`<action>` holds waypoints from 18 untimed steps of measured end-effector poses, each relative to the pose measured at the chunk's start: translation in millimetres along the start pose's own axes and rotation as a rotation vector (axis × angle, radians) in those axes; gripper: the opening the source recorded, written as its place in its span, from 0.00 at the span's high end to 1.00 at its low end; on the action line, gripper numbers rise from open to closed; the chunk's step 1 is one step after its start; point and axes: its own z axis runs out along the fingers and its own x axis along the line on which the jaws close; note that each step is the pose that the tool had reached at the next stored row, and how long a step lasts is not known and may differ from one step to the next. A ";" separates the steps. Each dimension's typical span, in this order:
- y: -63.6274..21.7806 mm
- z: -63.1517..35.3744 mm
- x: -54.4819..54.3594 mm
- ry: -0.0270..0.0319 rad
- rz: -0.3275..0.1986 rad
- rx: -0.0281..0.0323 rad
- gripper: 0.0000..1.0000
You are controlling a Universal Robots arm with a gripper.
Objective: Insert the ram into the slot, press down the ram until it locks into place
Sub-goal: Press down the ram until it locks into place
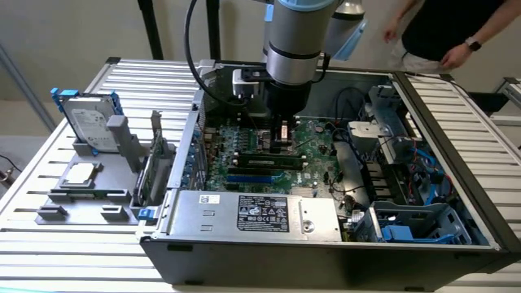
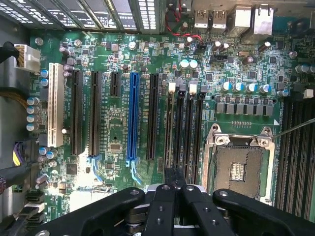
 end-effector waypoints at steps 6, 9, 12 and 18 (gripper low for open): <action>-0.1 1.0 -0.2 0.0001 0.000 0.0000 0.90; -0.1 3.7 -1.5 0.0002 0.000 -0.0001 0.90; -0.3 6.0 -2.3 0.0000 0.000 0.0001 0.90; 0.4 9.8 -2.3 0.0007 0.000 0.0000 0.90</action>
